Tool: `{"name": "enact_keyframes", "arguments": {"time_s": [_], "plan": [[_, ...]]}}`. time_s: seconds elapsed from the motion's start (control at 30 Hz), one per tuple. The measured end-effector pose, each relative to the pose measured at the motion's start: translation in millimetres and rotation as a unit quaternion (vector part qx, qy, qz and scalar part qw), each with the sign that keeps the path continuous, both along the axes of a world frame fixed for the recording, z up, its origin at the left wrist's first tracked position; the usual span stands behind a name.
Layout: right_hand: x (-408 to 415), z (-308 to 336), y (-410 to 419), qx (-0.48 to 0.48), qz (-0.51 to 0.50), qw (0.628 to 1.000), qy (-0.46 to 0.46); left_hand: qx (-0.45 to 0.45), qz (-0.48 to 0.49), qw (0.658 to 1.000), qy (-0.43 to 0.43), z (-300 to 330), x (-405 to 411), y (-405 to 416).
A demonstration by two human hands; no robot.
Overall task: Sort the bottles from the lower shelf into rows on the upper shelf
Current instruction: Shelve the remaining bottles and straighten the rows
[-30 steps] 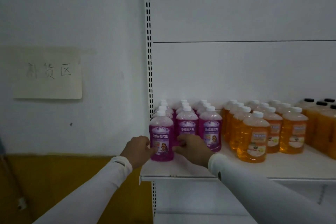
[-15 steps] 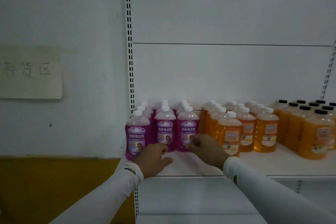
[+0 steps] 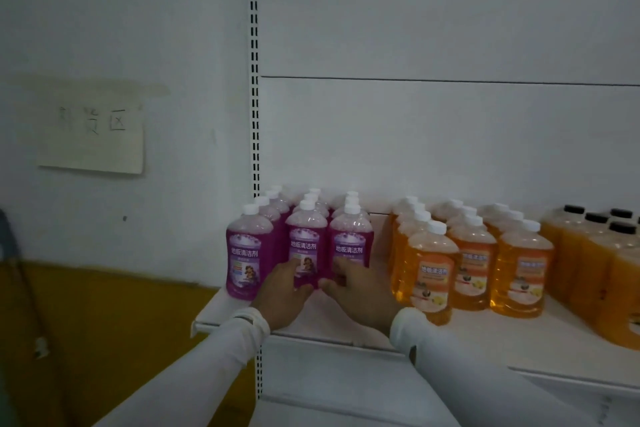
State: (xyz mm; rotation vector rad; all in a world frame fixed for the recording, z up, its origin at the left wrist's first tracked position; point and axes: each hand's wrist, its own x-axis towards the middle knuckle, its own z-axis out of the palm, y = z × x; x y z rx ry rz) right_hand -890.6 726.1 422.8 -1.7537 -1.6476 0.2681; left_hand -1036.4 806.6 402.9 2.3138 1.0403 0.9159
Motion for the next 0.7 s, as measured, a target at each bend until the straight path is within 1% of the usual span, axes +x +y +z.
{"name": "enact_keyframes", "arguments": {"time_s": [0.07,0.13,0.23,0.3,0.4,0.5,0.63,0.7], "plan": [[-6,0,12,0.001,0.007,1.000,0.012,0.001,-0.014,1.000,-0.002,3,-1,3],[-5,-2,25,-0.009,0.004,0.999,0.053,0.003,-0.025,1.000,-0.007,9,-1,7],[-6,-4,38,-0.014,-0.008,0.995,0.098,-0.004,-0.017,1.000,-0.004,12,0,16],[-13,-2,43,0.003,-0.022,0.994,0.103,-0.010,-0.005,1.000,0.007,10,0,25],[-15,-5,49,0.011,-0.040,0.997,0.065,-0.011,-0.005,1.000,0.020,-4,4,42],[-15,-3,51,0.011,-0.055,0.998,0.042,-0.008,-0.012,1.000,0.028,-2,2,42],[-13,14,52,-0.009,-0.087,0.995,-0.049,0.017,-0.039,0.998,0.052,19,-3,36],[-9,33,48,0.018,-0.095,0.992,-0.085,0.060,-0.053,0.996,0.046,41,-9,29]]}}
